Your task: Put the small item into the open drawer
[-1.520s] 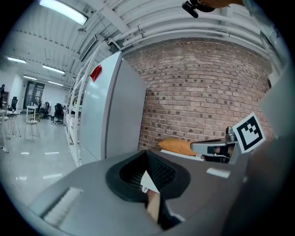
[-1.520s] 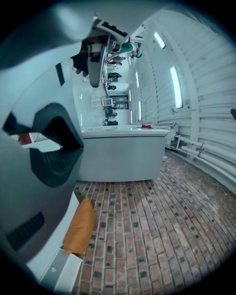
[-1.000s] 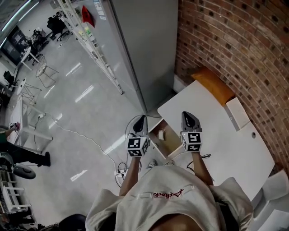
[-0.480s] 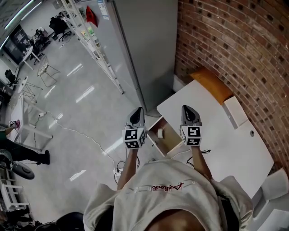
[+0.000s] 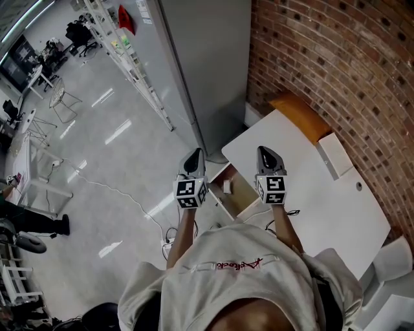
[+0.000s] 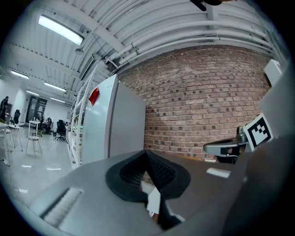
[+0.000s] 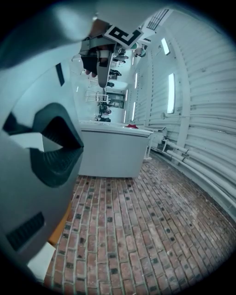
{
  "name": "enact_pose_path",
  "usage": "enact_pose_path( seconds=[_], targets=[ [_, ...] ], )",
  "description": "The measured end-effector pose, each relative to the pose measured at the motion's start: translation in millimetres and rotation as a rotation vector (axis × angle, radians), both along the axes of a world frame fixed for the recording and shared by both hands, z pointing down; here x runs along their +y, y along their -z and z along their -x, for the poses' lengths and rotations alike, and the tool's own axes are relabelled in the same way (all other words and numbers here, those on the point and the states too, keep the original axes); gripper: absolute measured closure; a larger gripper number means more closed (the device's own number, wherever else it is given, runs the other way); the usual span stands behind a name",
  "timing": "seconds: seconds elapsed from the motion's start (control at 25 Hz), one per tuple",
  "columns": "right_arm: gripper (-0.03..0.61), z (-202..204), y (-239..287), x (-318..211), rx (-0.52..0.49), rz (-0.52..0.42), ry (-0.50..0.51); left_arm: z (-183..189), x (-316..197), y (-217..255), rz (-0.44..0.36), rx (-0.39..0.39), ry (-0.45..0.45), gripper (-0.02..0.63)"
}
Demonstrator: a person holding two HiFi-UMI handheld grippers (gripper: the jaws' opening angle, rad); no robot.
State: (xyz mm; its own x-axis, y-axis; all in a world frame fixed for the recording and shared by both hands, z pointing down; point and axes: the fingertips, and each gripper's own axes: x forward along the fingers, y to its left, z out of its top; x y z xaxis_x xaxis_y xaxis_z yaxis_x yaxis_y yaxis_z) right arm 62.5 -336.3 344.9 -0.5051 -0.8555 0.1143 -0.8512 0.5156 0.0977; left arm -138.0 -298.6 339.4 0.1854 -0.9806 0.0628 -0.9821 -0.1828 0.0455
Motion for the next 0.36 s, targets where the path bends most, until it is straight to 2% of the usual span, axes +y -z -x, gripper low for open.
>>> enact_pose_path(
  seconds=[0.36],
  targets=[
    [0.566, 3.4, -0.9, -3.6, -0.002, 0.002, -0.012, -0.6, -6.3, -2.2, 0.006, -0.003, -0.019, 0.606]
  ],
)
